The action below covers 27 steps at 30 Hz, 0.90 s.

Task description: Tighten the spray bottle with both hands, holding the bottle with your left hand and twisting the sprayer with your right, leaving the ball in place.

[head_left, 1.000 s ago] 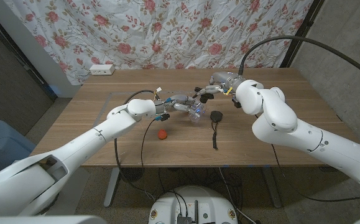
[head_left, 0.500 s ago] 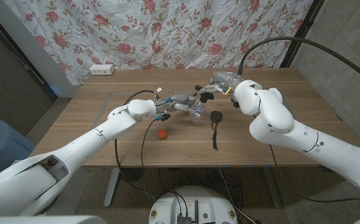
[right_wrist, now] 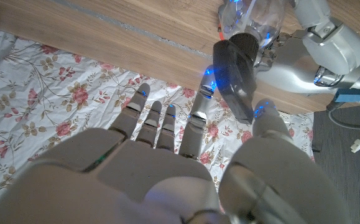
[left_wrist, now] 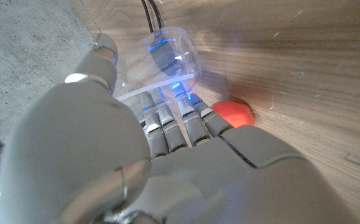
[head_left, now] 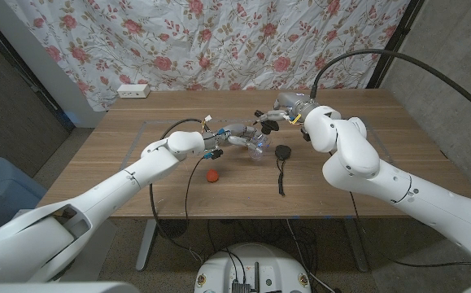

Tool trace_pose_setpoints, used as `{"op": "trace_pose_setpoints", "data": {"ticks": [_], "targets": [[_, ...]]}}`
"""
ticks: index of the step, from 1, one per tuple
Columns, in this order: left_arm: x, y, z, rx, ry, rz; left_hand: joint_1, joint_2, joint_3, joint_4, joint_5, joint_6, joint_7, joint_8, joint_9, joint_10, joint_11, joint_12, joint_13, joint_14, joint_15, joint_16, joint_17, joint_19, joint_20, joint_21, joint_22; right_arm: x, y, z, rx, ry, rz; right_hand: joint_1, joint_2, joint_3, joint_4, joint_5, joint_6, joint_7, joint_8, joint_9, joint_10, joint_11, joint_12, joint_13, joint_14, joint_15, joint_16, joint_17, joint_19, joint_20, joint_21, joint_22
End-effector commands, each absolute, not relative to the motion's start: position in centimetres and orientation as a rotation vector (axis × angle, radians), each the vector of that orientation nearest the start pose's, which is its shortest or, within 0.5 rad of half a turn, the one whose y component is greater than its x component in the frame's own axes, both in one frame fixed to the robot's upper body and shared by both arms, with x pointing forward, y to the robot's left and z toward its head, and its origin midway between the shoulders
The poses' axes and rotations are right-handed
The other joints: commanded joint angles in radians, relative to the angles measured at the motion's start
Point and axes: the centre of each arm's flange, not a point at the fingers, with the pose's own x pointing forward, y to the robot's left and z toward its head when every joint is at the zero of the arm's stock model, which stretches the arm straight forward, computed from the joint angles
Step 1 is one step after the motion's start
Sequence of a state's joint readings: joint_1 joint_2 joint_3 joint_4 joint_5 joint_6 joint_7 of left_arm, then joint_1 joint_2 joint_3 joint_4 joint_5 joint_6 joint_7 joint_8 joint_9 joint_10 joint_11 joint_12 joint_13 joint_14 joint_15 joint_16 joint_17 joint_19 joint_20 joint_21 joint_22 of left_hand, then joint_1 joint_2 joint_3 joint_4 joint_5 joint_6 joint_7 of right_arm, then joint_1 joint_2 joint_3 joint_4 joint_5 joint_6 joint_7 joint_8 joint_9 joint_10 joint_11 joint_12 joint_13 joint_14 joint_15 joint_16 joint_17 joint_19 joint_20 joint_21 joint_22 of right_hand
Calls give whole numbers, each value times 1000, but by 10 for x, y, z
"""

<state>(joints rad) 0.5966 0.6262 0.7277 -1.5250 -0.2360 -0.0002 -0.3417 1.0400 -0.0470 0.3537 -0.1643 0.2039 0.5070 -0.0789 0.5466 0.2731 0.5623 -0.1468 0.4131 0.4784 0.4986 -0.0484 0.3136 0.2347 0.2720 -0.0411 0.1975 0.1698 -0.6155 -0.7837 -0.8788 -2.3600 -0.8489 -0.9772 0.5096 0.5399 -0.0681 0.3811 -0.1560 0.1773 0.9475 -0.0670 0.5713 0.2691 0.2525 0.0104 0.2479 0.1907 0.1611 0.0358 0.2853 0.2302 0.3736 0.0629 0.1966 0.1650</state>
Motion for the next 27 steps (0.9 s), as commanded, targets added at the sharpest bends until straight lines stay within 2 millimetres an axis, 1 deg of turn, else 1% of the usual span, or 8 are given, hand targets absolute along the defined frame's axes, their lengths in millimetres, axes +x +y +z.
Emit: {"op": "trace_pose_setpoints", "data": {"ticks": [1,5,9,12,14,19,23,27], "targets": [[626,129,-2,744,-480,-712,-72,121,7,6,5,5,-9,178,2,32,-33,-1,3,9,-130,-2,3,9,-55,-2,3,477,-117,72,-1467,-439,-59,7,8,2,-3,0,31,-3,16,-2,24,-6,6,3,16,-6,7,2,14,3,-1,3],[626,130,-2,743,-484,-714,-76,121,5,6,4,3,-7,179,1,30,-33,-4,3,8,-129,-2,5,9,-55,-3,3,478,-115,73,-1467,-441,-69,7,8,1,-3,-1,48,-5,22,-6,35,-4,5,3,24,-10,10,3,17,4,-1,3],[627,130,-1,741,-490,-717,-81,120,4,7,3,1,-6,179,-1,28,-33,-6,3,8,-129,-3,5,9,-54,-2,3,478,-113,73,-1468,-445,-76,7,7,0,-2,-1,73,-6,31,-11,59,-9,8,3,32,-12,12,3,22,6,-2,3],[627,129,-1,739,-496,-716,-92,117,1,11,2,-1,-10,180,-2,29,-32,-9,3,8,-129,-5,4,10,-55,-2,3,479,-111,74,-1469,-449,-80,7,3,-2,-3,-1,86,-9,35,-14,68,-9,8,3,41,-13,14,3,26,5,-1,3],[627,129,-1,736,-498,-714,-95,120,3,12,2,-5,-12,179,-4,27,-31,-11,3,7,-127,-6,4,9,-54,-3,3,479,-110,74,-1473,-449,-86,6,-3,-4,-4,-1,102,-7,41,-17,80,-15,9,3,49,-14,17,3,30,4,-1,3],[626,131,-2,733,-499,-708,-97,119,4,10,3,-2,-11,181,-5,28,-35,-12,3,7,-127,-8,2,9,-54,-2,3,479,-108,75,-1479,-453,-99,6,-4,-4,-3,1,125,-12,48,-22,96,-12,10,3,57,-21,19,3,37,3,0,3],[626,132,-2,730,-502,-703,-97,119,5,8,3,-1,-10,182,-7,31,-33,-14,3,9,-127,-9,2,10,-54,-2,3,480,-106,74,-1478,-453,-118,11,0,-2,-3,2,156,-17,58,-29,116,-23,11,3,70,-29,23,4,46,2,1,3],[626,132,-4,724,-501,-705,-97,122,7,7,3,-1,-8,183,-8,31,-30,-15,3,9,-127,-9,2,10,-53,-2,3,480,-106,74,-1471,-454,-138,15,3,0,-4,2,167,-17,61,-33,129,-25,12,3,81,-34,27,4,52,-2,2,3]]}}
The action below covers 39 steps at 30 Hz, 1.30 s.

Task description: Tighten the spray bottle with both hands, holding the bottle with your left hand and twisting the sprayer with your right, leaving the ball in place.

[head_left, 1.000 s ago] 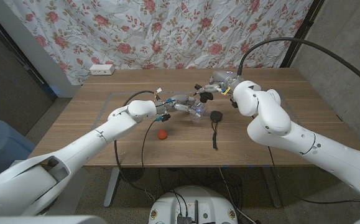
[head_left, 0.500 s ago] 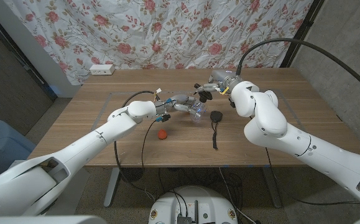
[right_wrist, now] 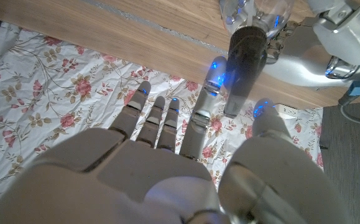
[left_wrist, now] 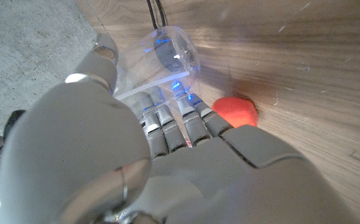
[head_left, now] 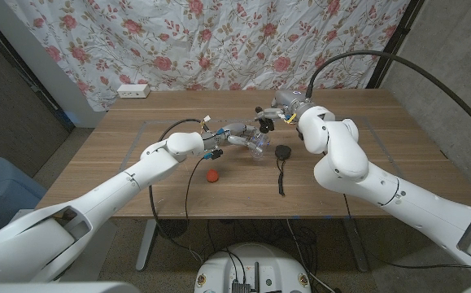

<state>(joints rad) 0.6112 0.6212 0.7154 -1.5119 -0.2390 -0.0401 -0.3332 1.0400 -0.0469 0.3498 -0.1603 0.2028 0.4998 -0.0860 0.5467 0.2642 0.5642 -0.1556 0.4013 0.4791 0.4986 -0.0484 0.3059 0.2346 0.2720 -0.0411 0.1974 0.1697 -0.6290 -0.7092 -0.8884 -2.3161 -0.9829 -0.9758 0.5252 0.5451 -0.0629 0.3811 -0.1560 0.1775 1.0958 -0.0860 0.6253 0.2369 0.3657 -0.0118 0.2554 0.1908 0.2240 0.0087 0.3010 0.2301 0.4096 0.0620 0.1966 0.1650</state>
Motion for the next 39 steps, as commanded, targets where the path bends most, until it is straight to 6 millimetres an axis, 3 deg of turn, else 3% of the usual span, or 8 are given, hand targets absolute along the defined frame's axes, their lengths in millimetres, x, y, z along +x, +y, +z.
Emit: {"op": "trace_pose_setpoints", "data": {"ticks": [1,7,10,19,26,34,39], "targets": [[626,132,-4,724,-500,-706,-96,122,11,3,4,7,1,184,1,30,-21,-3,2,9,-126,-1,2,10,-53,-2,3,481,-105,74,-1470,-455,-142,12,-1,1,-4,2,26,-1,9,-2,21,-4,5,2,23,-8,13,4,18,-2,2,3],[626,131,-6,722,-497,-710,-104,125,13,5,4,2,-1,183,-1,30,-20,-7,2,10,-125,-3,2,9,-51,-3,3,481,-105,73,-1458,-455,-174,27,1,6,-8,4,70,-10,22,-13,51,-9,7,2,42,-17,18,4,31,-11,2,3],[626,131,-6,722,-497,-711,-106,127,15,5,4,3,0,184,-3,31,-21,-8,2,10,-124,-4,2,9,-50,-3,3,481,-104,73,-1449,-459,-185,46,22,18,-7,6,109,-11,30,-24,74,-12,7,2,59,-26,24,5,40,-12,2,3],[627,130,-7,719,-496,-716,-113,134,20,6,5,2,-1,186,-6,34,-19,-13,3,10,-121,-7,1,8,-48,-3,3,483,-104,72,-1449,-455,-204,57,38,26,-5,4,138,-21,32,-36,102,-23,8,2,78,-36,32,6,52,-19,2,3],[628,129,-7,716,-492,-720,-118,136,24,5,5,1,-1,188,-8,33,-17,-17,3,11,-121,-10,-1,8,-47,-3,3,484,-103,72,-1446,-448,-213,79,85,48,-3,5,176,-30,34,-47,120,-32,3,1,88,-41,37,10,61,-26,1,3],[629,129,-7,716,-485,-724,-121,138,27,3,5,2,1,191,-11,36,-16,-20,3,11,-119,-12,-1,8,-46,-3,3,486,-103,72,-1443,-446,-214,88,95,55,-6,8,182,-27,31,-51,112,-33,-5,1,83,-40,35,10,61,-29,-1,3],[631,129,-6,716,-485,-723,-113,137,29,-6,5,9,1,196,-14,43,-16,-21,4,12,-122,-11,1,9,-49,-2,3,487,-104,73,-1434,-446,-213,76,83,46,-3,7,177,-19,21,-55,109,-24,-12,0,80,-34,33,10,62,-30,-2,4]]}}
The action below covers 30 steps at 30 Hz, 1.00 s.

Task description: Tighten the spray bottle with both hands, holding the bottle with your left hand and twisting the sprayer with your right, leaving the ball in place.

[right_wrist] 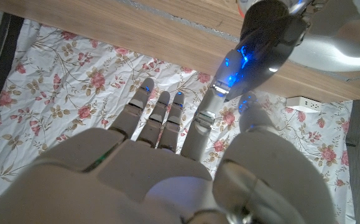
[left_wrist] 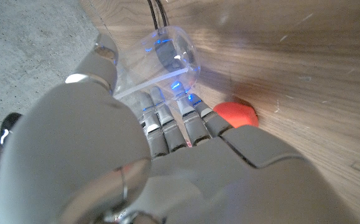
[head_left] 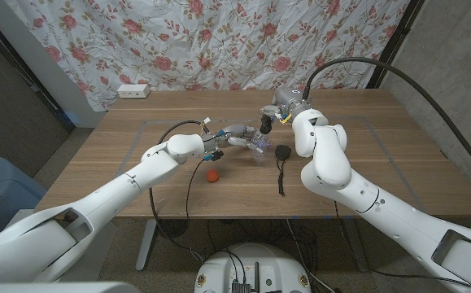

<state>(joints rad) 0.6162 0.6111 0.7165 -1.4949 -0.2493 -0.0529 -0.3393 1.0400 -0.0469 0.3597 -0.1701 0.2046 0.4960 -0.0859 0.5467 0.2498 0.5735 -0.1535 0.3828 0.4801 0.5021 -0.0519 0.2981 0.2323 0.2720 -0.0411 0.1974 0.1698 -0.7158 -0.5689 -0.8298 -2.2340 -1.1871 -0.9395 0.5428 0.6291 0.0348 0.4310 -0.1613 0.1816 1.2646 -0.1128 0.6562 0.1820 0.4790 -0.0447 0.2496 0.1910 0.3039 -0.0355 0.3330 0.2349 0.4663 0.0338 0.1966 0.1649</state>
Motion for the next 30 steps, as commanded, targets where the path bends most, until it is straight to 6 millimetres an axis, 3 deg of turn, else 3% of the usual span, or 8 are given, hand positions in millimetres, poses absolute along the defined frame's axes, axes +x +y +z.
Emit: {"op": "trace_pose_setpoints", "data": {"ticks": [1,12,18,30], "targets": [[631,129,-6,715,-485,-724,-112,137,19,3,3,14,2,196,1,34,-18,-3,3,10,-119,-2,3,10,-49,-2,3,487,-104,73,-1434,-442,-217,-15,-18,-7,4,3,6,10,-13,-1,-5,10,-8,0,-1,14,0,5,5,-1,-2,4],[635,128,-5,706,-495,-725,-103,135,16,-2,2,20,3,202,-3,43,-14,-5,4,10,-120,3,8,11,-51,-2,3,485,-106,79,-1461,-462,-197,-153,-79,-75,46,-10,-38,39,-65,-3,-3,33,-26,2,2,31,-6,9,1,10,-5,5],[636,129,-4,705,-501,-723,-96,132,15,-6,1,25,8,206,-5,48,-17,-5,5,13,-122,5,9,12,-52,-2,3,483,-107,84,-1482,-460,-202,-200,-79,-91,58,-8,-110,60,-107,3,-13,50,-37,3,-2,45,-12,11,-3,16,-7,5],[634,130,-1,701,-516,-720,-93,129,12,-5,0,30,8,210,-8,53,-18,-7,6,15,-123,7,10,14,-54,-2,3,475,-119,93,-1502,-451,-212,-244,-92,-112,65,-9,-152,79,-135,7,-29,74,-46,4,-13,61,-23,11,-11,27,-8,5]]}}
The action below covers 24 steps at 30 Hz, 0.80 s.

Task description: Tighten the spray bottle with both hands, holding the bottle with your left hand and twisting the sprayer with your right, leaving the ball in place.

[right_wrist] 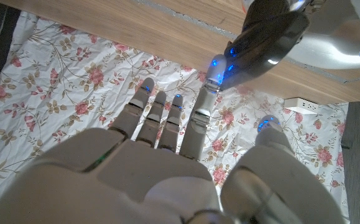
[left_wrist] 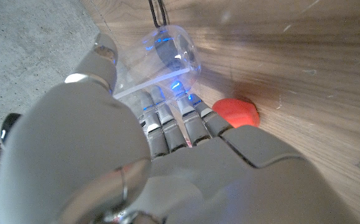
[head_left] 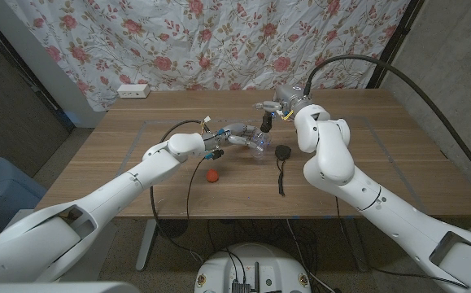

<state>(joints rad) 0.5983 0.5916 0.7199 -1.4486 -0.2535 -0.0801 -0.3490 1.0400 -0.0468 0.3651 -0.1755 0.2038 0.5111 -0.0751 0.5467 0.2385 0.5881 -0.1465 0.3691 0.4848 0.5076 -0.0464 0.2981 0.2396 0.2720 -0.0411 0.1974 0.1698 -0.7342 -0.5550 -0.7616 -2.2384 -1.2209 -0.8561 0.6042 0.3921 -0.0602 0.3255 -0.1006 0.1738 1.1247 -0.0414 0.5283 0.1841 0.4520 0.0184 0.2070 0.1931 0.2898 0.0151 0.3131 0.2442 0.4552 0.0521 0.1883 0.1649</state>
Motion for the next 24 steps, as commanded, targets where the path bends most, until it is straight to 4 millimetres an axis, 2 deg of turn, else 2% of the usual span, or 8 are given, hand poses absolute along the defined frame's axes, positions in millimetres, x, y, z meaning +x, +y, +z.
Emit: {"op": "trace_pose_setpoints", "data": {"ticks": [1,6,8,13,21,24], "targets": [[634,130,0,701,-518,-718,-93,130,7,1,1,13,-5,210,3,39,-26,7,2,9,-129,7,3,14,-54,-2,3,475,-120,93,-1503,-449,-215,-9,3,-7,5,-1,-16,10,-9,5,-4,12,-4,1,1,10,-3,2,0,9,0,5],[633,131,1,697,-526,-714,-93,130,6,2,1,16,-4,213,2,41,-26,6,2,12,-130,7,3,14,-55,-1,3,469,-126,95,-1506,-443,-222,-28,8,-12,9,1,-35,8,-23,8,-15,16,-8,2,-18,23,-14,3,-23,23,-7,5],[632,132,1,698,-528,-712,-90,129,6,1,1,20,-4,215,1,46,-27,8,3,13,-131,7,2,15,-56,-2,3,467,-129,96,-1501,-449,-217,-25,16,-9,5,5,-49,5,-32,10,-26,19,-11,2,-30,31,-21,2,-44,33,-11,5],[630,134,1,697,-532,-707,-88,128,5,1,1,21,-3,216,0,49,-24,8,3,14,-132,8,3,15,-56,-1,3,462,-133,99,-1496,-464,-212,-17,26,-3,-4,10,-81,11,-47,12,-43,19,-16,2,-41,38,-28,2,-57,40,-11,4],[628,137,1,691,-538,-697,-85,128,4,1,0,23,0,219,-1,52,-24,7,5,15,-131,8,3,16,-57,-1,3,455,-141,105,-1477,-502,-167,14,39,13,-33,18,-187,7,-93,19,-91,28,-23,3,-65,45,-43,2,-76,48,-8,3],[627,139,2,686,-541,-697,-84,127,3,1,0,23,0,219,-2,51,-26,6,5,16,-132,9,3,16,-58,-1,3,454,-145,107,-1465,-507,-139,44,42,24,-54,21,-255,4,-118,28,-135,29,-27,3,-88,51,-56,1,-89,51,-7,3]]}}
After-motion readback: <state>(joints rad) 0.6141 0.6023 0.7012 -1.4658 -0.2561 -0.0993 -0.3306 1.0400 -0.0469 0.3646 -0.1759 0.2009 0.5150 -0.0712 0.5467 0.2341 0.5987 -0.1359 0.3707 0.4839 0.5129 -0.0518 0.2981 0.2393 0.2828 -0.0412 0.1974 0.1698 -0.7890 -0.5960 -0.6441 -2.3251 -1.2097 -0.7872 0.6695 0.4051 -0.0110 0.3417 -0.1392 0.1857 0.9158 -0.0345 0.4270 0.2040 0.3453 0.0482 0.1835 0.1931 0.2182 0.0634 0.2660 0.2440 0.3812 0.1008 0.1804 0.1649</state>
